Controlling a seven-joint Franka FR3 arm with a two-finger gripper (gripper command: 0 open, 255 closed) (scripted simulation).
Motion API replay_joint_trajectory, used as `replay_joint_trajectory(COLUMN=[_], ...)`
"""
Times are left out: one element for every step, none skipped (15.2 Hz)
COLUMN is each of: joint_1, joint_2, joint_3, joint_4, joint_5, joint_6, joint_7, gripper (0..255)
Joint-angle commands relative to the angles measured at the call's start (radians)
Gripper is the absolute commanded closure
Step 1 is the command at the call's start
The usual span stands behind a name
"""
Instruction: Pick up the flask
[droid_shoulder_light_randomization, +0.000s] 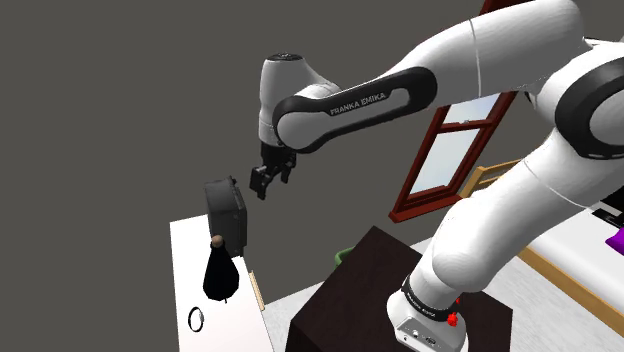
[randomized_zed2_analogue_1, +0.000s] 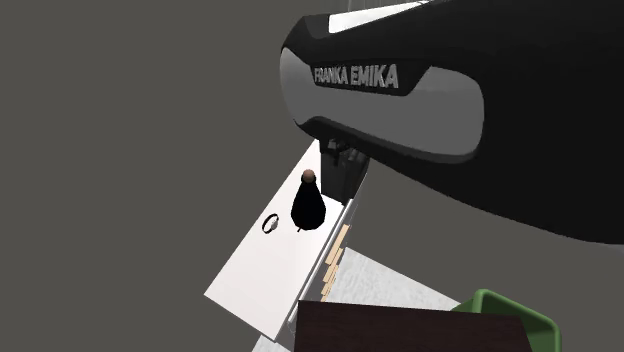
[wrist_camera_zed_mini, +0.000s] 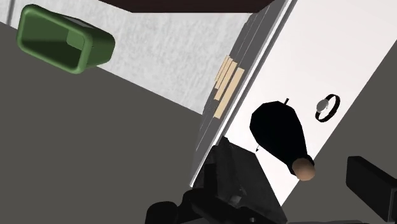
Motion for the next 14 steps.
replay_joint_trajectory(joint_1=[0.0, 0.0, 0.001, 0.002, 0.004, 0.007, 0.011, 0.016, 0.022, 0.03, 0.038, 0.048, 0.058, 0.069], joint_2=[0.075, 0.114, 0.153, 0.193, 0.233, 0.274, 0.315, 0.356, 0.397, 0.438, 0.478, 0.519, 0.559, 0.6], joint_3=[0.02, 0.029, 0.036, 0.043, 0.049, 0.054, 0.057, 0.059, 0.06, 0.059, 0.057, 0.053, 0.049, 0.044], joint_4=[0.019, 0.033, 0.048, 0.064, 0.081, 0.1, 0.12, 0.141, 0.163, 0.187, 0.212, 0.238, 0.265, 0.293], joint_5=[-0.021, -0.035, -0.05, -0.066, -0.084, -0.102, -0.122, -0.142, -0.162, -0.182, -0.202, -0.221, -0.239, -0.255], joint_6=[0.046, 0.066, 0.084, 0.102, 0.118, 0.133, 0.146, 0.159, 0.17, 0.179, 0.188, 0.195, 0.201, 0.205], joint_7=[0.029, 0.045, 0.061, 0.078, 0.095, 0.113, 0.131, 0.149, 0.166, 0.183, 0.2, 0.216, 0.23, 0.244], gripper=[0, 0, 0, 0, 0, 0, 0, 0, 0, 0, 0, 0, 0, 0])
